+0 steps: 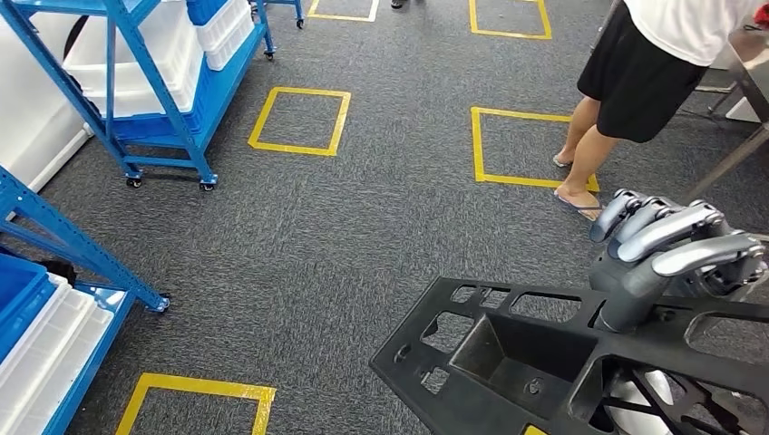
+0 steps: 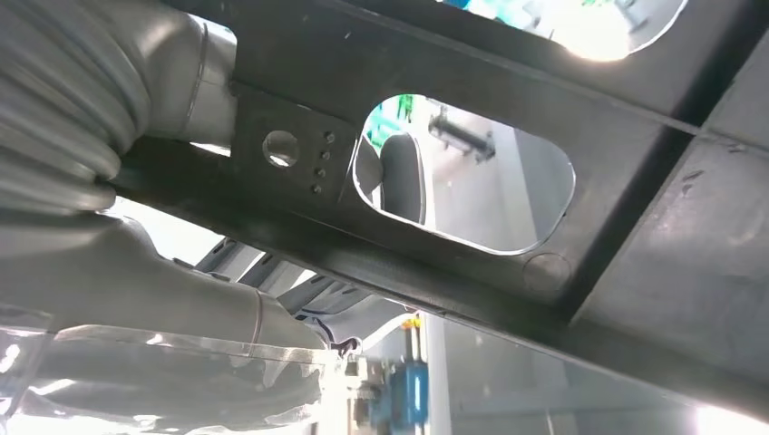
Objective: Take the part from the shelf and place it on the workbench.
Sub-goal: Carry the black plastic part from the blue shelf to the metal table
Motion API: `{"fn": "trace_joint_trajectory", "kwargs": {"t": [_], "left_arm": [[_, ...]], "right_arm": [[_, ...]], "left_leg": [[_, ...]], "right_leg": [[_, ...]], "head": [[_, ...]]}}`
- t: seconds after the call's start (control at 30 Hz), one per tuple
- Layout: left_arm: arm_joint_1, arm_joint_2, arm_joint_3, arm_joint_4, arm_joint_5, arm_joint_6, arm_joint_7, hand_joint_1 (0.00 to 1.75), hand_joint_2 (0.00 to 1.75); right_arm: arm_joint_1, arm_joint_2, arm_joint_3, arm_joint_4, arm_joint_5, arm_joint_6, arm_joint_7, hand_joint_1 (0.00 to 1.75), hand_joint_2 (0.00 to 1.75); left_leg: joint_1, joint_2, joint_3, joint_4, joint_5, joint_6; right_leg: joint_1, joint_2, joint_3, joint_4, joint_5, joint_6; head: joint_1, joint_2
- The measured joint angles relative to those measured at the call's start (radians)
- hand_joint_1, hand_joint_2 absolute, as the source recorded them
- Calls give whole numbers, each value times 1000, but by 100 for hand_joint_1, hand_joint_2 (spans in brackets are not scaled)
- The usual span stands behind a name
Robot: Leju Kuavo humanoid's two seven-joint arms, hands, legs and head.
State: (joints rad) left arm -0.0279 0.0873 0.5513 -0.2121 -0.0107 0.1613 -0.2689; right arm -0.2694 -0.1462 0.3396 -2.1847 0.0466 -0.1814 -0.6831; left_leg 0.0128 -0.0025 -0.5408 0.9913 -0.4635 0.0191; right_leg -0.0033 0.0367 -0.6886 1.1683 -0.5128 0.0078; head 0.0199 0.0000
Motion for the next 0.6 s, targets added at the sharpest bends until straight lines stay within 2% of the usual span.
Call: {"fn": "trace_joint_trajectory", "kwargs": {"t": [0.03,0.07,0.1,0.13,0.17,0.2,0.23,0.27,0.3,0.37,0.4,0.43,0.47,0.5,0.53,0.57,0.6], "left_arm": [[1,-4,0,0,0,0,2,0,175],[1,-9,0,0,0,1,4,0,175],[1,-14,0,0,-1,3,7,0,175],[0,-19,0,0,-2,6,12,0,175],[-1,-24,0,0,-5,9,17,0,175],[-2,-29,0,0,-9,12,23,0,175],[-3,-33,0,0,-13,16,28,0,175],[-2,-36,0,0,-16,19,34,0,175],[-2,-38,0,0,-20,22,39,0,175],[-3,-42,0,0,-25,27,43,0,175],[-4,-44,0,0,-26,28,42,0,175],[-6,-46,0,0,-26,28,39,0,175],[-6,-47,0,0,-25,26,35,0,175],[-6,-48,1,0,-24,24,32,0,175],[-5,-48,2,0,-23,22,30,0,175],[-4,-49,3,0,-23,21,30,0,175],[-3,-50,3,0,-24,21,32,0,175]], "right_arm": [[-3,0,0,2,1,-3,2,175,175],[-4,-1,1,5,1,-5,4,175,175],[-6,-1,2,8,2,-8,5,175,175],[-9,-1,3,11,2,-12,6,175,175],[-11,-2,3,14,3,-18,6,175,175],[-14,-2,4,15,4,-25,6,175,175],[-16,-3,5,16,5,-32,6,175,175],[-18,-3,5,16,6,-37,7,175,175],[-20,-4,6,17,6,-41,8,175,175],[-24,-7,7,20,3,-43,11,175,175],[-28,-9,7,22,2,-42,15,175,175],[-35,-11,8,25,1,-40,19,175,175],[-44,-12,8,29,0,-39,23,175,175],[-53,-12,9,35,0,-38,26,175,175],[-59,-13,9,42,-1,-38,29,175,175],[-62,-14,10,49,-1,-38,31,175,175],[-63,-15,10,55,-1,-39,32,175,175]], "left_leg": [[-3,14,-1,0,-1,2],[-5,28,-1,1,-2,3],[-6,41,-1,1,-3,3],[-7,54,0,1,-5,2],[-7,65,2,2,-7,0],[-8,75,5,2,-10,-3],[-10,85,7,3,-13,-7],[-12,93,10,4,-16,-12],[-13,102,12,4,-19,-17],[-13,119,17,3,-24,-27],[-10,111,17,8,-31,-33],[-8,90,10,29,-46,-38],[-6,62,-9,72,-71,-42],[-3,33,-38,135,-103,-45],[-2,17,-76,209,-135,-48],[-2,11,-110,273,-155,-49],[-2,9,-132,305,-155,-50]], "right_leg": [[-2,-15,-33,69,-29,3],[-5,-24,-58,121,-46,5],[-7,-28,-65,137,-43,6],[-9,-33,-49,109,-22,6],[-9,-44,-14,46,11,5],[-6,-66,28,-31,36,2],[-2,-85,62,-96,55,-3],[3,-98,83,-137,63,-8],[8,-102,90,-153,61,-12],[9,-78,90,-156,64,-21],[7,-67,92,-160,66,-26],[4,-57,94,-164,69,-32],[1,-47,97,-167,71,-37],[0,-37,97,-168,72,-40],[1,-25,97,-168,72,-42],[1,-12,97,-167,72,-42],[2,2,98,-167,72,-42]], "head": [[1,0],[0,0],[0,0],[1,0],[1,0],[1,0],[0,0],[0,0],[-1,0],[-1,0],[-1,0],[-1,0],[-2,0],[-3,0],[-4,0],[-5,0],[-5,0]]}}
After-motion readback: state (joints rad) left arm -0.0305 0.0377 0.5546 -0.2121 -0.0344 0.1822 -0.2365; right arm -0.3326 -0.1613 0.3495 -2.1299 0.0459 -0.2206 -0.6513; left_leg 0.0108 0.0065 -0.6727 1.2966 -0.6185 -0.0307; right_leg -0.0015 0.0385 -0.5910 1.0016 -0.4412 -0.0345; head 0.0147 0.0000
